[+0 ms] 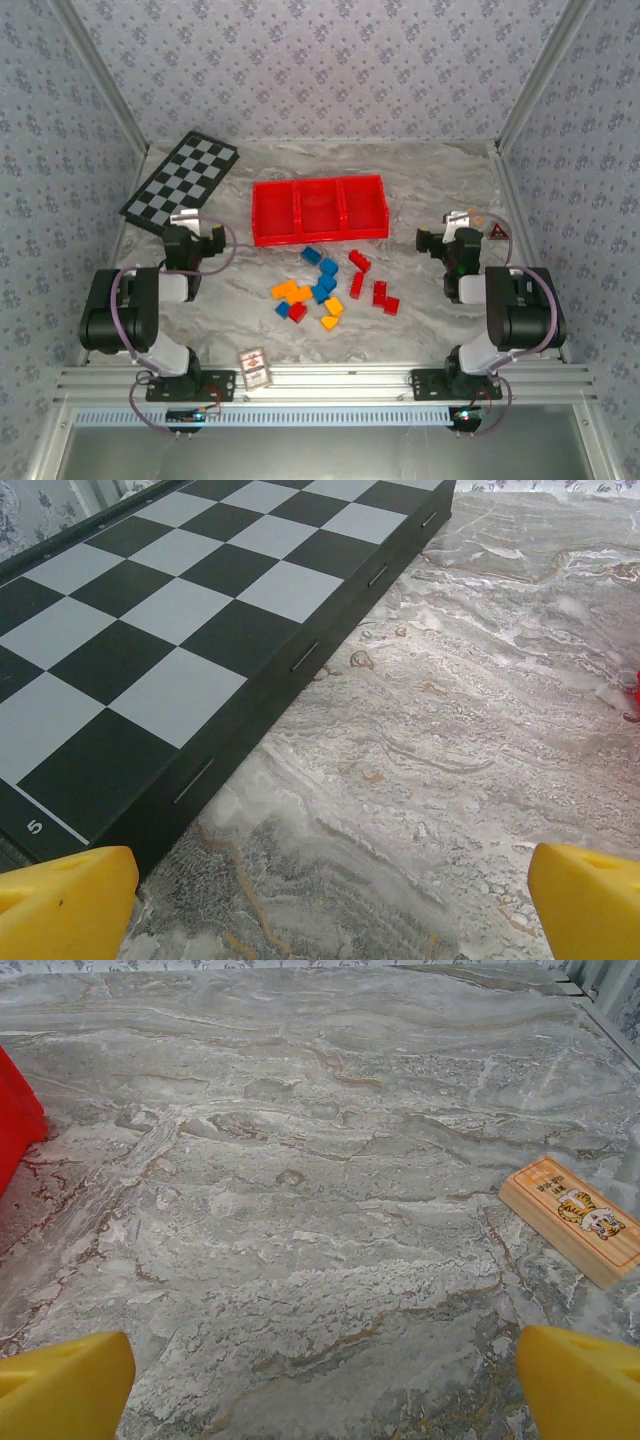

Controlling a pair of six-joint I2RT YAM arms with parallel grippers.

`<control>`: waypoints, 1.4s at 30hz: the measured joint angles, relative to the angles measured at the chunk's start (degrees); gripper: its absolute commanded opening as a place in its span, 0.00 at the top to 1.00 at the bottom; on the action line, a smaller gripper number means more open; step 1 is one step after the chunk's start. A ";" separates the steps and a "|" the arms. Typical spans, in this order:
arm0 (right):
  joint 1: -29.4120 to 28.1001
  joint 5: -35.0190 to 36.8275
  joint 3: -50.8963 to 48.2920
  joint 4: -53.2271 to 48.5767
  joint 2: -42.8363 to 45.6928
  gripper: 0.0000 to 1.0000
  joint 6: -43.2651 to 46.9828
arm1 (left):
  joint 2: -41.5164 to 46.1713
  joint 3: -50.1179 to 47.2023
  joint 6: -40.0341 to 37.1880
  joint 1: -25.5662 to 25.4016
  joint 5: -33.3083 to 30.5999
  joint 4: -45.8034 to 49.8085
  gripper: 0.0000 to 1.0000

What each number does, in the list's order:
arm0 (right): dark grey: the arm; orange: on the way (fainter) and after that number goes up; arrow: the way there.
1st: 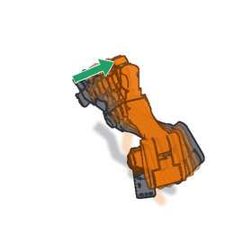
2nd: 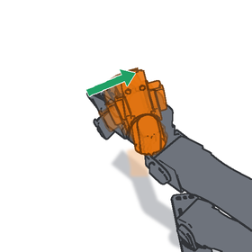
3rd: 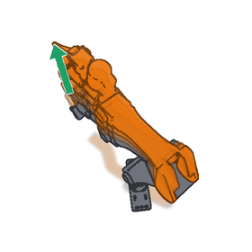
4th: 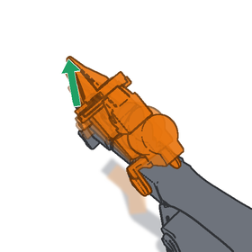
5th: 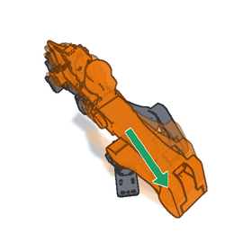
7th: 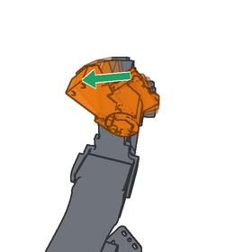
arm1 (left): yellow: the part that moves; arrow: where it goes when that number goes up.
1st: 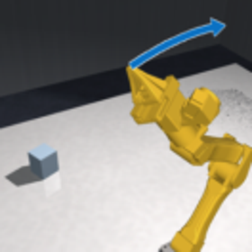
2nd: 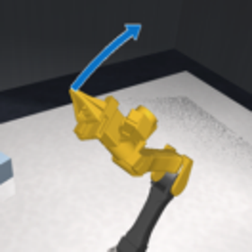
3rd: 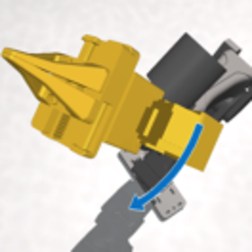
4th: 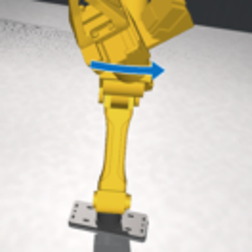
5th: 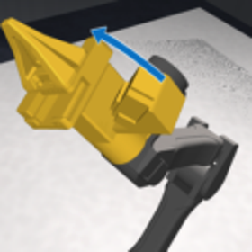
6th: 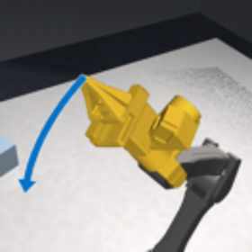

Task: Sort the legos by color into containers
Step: Pick up the lego from the center of the table.

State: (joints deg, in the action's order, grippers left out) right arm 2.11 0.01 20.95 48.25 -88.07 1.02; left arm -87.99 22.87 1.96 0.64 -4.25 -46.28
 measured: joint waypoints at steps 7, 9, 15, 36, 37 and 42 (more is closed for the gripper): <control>-0.15 0.15 -0.02 0.00 0.00 0.00 0.11 | 0.00 0.00 0.02 0.02 0.24 0.00 0.00; -0.15 0.13 0.00 0.00 0.00 0.00 0.11 | 0.00 0.00 0.02 0.11 0.42 0.00 0.00; -0.09 -0.11 -0.02 0.00 0.00 0.00 0.09 | 0.00 0.00 0.02 0.24 0.66 0.00 0.00; 1.27 2.71 9.99 -27.93 24.24 0.00 -15.08 | 18.45 12.83 4.90 -8.26 -8.00 30.29 0.00; 3.21 0.48 12.79 -31.30 26.01 0.00 -18.08 | 21.31 15.13 6.45 -9.62 -9.38 33.62 0.00; 5.29 -8.74 25.42 -52.76 26.38 0.09 -26.99 | 31.98 24.13 14.99 -12.02 -11.54 54.40 0.00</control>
State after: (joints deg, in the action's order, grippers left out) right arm 7.40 -8.73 46.37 -4.51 -61.69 -25.98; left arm -56.01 47.00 16.95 -11.38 -15.79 8.12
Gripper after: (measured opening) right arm 0.939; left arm 0.997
